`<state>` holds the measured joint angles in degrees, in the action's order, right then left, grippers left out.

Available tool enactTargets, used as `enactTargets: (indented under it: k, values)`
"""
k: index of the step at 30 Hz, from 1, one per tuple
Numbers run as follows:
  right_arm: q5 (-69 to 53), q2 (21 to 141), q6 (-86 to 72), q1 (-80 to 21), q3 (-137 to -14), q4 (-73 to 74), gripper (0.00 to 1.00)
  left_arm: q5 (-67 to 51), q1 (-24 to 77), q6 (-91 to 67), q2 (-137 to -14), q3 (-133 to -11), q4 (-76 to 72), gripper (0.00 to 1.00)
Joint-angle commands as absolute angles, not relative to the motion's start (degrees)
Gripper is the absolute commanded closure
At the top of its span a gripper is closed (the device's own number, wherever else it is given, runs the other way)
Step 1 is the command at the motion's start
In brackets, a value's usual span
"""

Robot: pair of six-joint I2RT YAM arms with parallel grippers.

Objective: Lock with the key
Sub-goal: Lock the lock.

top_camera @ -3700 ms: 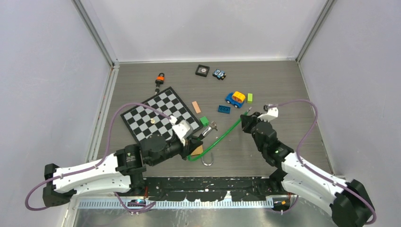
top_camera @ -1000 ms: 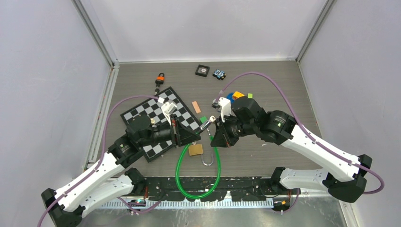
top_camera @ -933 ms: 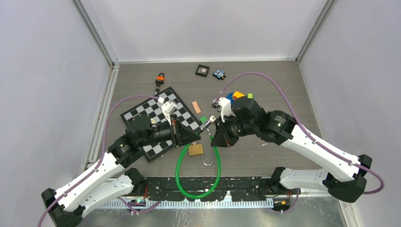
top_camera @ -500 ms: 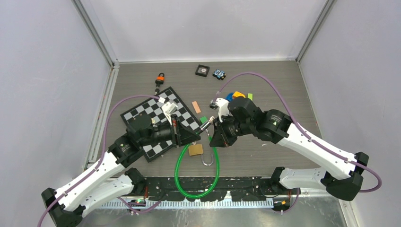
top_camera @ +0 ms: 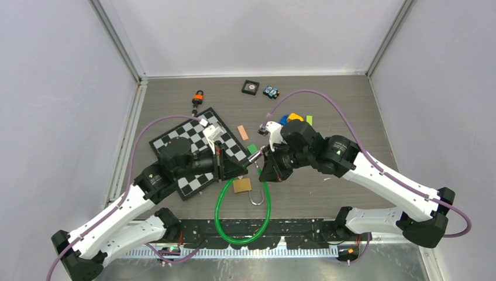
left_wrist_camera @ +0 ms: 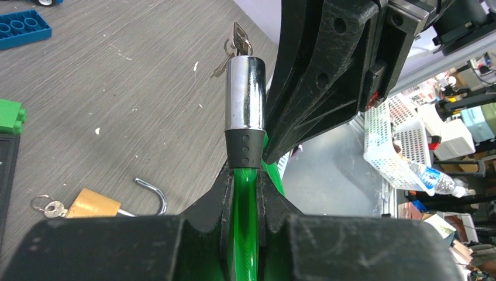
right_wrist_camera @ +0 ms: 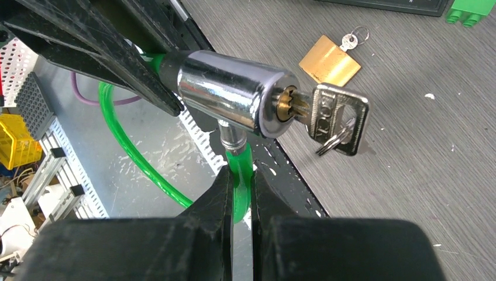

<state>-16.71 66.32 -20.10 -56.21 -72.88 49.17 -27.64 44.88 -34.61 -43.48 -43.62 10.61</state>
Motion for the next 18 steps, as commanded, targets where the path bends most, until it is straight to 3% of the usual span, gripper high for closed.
enactTargets:
  k: [1,18]
  values:
    - [-18.6,65.5,-21.8,-57.0,-74.3,44.4,0.99,-29.3,44.6,-28.6,-44.8,-48.4,14.5,1.0]
    - [-11.7,64.4,-21.1,-57.0,-75.0,44.8,0.99,-28.7,44.6,-22.1,-45.7,-48.3,21.9,1.0]
